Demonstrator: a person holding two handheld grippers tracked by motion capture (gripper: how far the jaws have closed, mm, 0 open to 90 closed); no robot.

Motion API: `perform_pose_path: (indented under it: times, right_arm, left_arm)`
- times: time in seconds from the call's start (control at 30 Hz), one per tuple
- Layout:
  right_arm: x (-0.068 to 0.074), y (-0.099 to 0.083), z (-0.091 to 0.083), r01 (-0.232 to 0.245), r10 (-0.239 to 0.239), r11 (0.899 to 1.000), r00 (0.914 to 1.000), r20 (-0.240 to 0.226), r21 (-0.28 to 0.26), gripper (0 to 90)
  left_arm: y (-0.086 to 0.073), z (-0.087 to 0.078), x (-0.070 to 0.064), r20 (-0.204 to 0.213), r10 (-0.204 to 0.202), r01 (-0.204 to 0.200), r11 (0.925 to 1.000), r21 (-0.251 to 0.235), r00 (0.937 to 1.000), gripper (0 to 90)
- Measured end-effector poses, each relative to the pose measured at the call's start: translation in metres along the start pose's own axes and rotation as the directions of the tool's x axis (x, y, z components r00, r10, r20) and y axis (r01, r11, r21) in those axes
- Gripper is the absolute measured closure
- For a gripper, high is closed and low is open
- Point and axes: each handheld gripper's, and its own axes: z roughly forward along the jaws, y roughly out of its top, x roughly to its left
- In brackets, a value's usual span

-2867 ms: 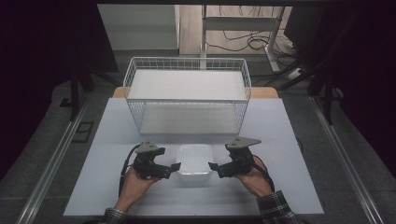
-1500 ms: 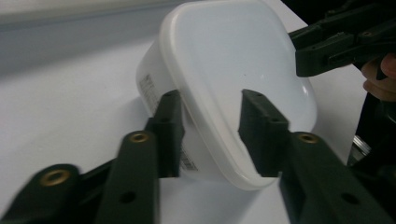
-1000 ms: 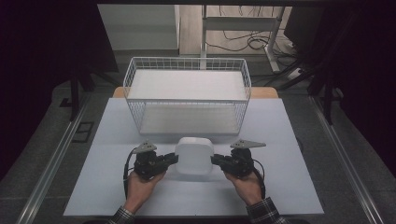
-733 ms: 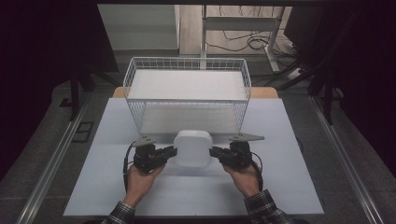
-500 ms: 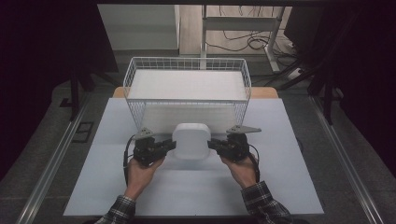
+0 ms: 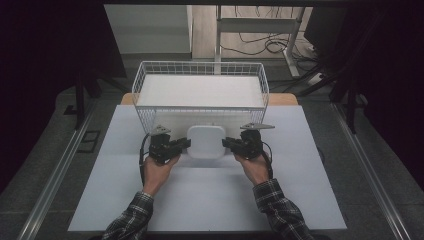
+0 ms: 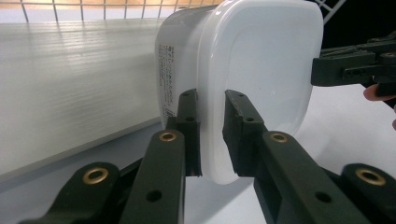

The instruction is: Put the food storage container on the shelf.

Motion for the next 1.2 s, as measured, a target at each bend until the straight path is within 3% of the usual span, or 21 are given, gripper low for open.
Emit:
perform_pose_path:
  times: [0.43,0.53,0.7,0.83,0.97,1.2]
  right_arm:
    - [-0.006,0.004,0.020,-0.001,0.001,1.000,0.9998,0.019,0.021,76.9]
    - [-0.009,0.006,0.022,-0.024,0.024,1.000,0.9997,0.009,0.016,76.2]
    - [-0.011,0.010,0.025,-0.017,0.017,1.000,0.9998,0.011,0.008,72.5]
    - [-0.011,0.013,0.031,-0.008,0.007,1.000,0.9989,0.045,0.005,67.2]
    - [-0.010,0.015,0.035,-0.001,0.002,1.000,0.9972,0.075,-0.016,68.1]
    - [-0.009,0.024,0.041,0.034,-0.031,0.999,0.9908,0.132,-0.024,67.9]
  left_arm:
    - [-0.002,0.010,0.011,-0.030,-0.031,0.031,0.9995,0.008,0.9991,76.7]
    - [0.000,0.011,0.014,-0.014,-0.044,0.044,0.9990,-0.010,0.9989,76.1]
    - [0.003,0.015,0.016,-0.020,-0.020,0.019,0.9995,-0.025,0.9996,73.1]
    - [0.006,0.018,0.018,-0.041,0.002,-0.003,0.9995,-0.030,0.9992,69.1]
    - [0.010,0.021,0.018,-0.070,0.035,-0.038,0.9983,-0.043,0.9969,68.7]
    - [0.023,0.029,0.017,-0.162,0.083,-0.090,0.9951,-0.039,0.9834,63.3]
